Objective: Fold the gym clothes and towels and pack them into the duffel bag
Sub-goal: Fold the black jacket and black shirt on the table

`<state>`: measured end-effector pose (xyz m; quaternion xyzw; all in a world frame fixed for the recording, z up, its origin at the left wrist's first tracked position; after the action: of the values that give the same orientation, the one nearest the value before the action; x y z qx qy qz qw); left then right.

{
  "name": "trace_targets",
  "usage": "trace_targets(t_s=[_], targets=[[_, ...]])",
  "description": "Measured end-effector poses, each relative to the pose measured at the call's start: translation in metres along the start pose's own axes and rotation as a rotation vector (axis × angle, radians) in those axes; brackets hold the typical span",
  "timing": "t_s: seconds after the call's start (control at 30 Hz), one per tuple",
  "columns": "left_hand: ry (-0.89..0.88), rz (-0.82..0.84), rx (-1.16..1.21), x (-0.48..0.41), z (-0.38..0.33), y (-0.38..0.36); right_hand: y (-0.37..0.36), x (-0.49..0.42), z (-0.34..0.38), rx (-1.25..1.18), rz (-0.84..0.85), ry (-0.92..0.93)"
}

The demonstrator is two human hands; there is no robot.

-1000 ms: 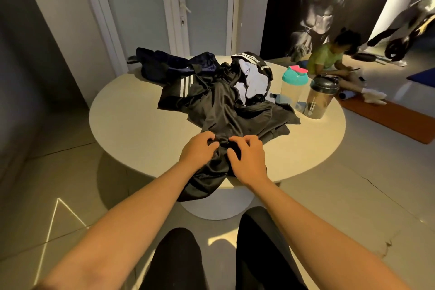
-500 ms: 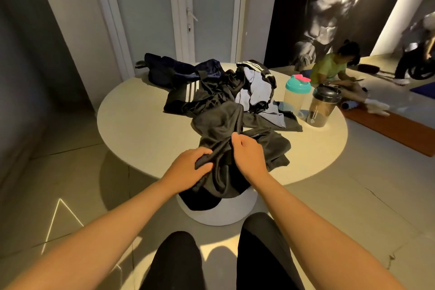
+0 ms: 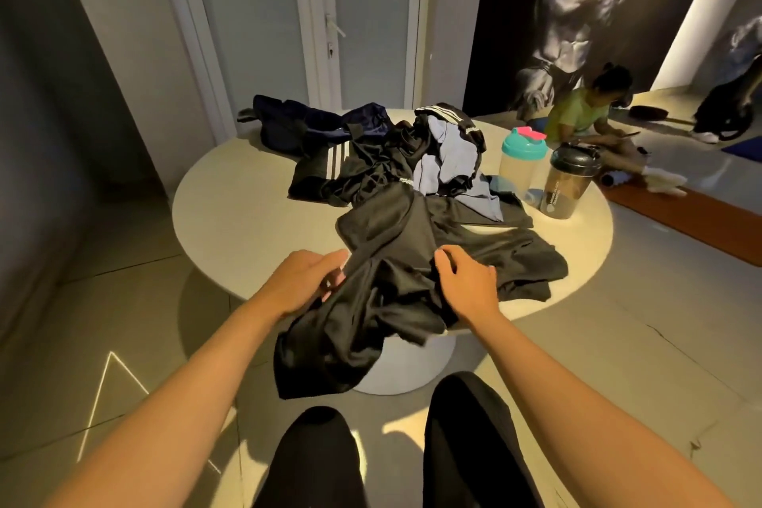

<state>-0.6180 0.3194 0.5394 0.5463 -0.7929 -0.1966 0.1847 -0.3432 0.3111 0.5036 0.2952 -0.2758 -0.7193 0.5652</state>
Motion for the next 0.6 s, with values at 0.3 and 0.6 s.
trace_targets(t_s=[0.3,0.6], targets=[[-0.058,0.155,-0.628,-0.08,-0.001,-0.085,-0.009,-0.012,0.004,0.241,0.065,0.151],[0.134,-0.261,-0.838,-0.067,0.018,-0.037,-0.017,-0.018,0.001,0.339,0.208,0.101]])
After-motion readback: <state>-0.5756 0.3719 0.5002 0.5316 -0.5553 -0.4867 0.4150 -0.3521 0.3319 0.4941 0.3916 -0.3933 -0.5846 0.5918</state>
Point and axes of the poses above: each hand's wrist, its own x-axis away from the middle knuckle, its own y-axis out of the back of the hand, z = x × y, the point moved 6 cm from there along -x, towards the middle knuckle, and after that the axes turned 5 degrees about z, right-handed, at the moved point
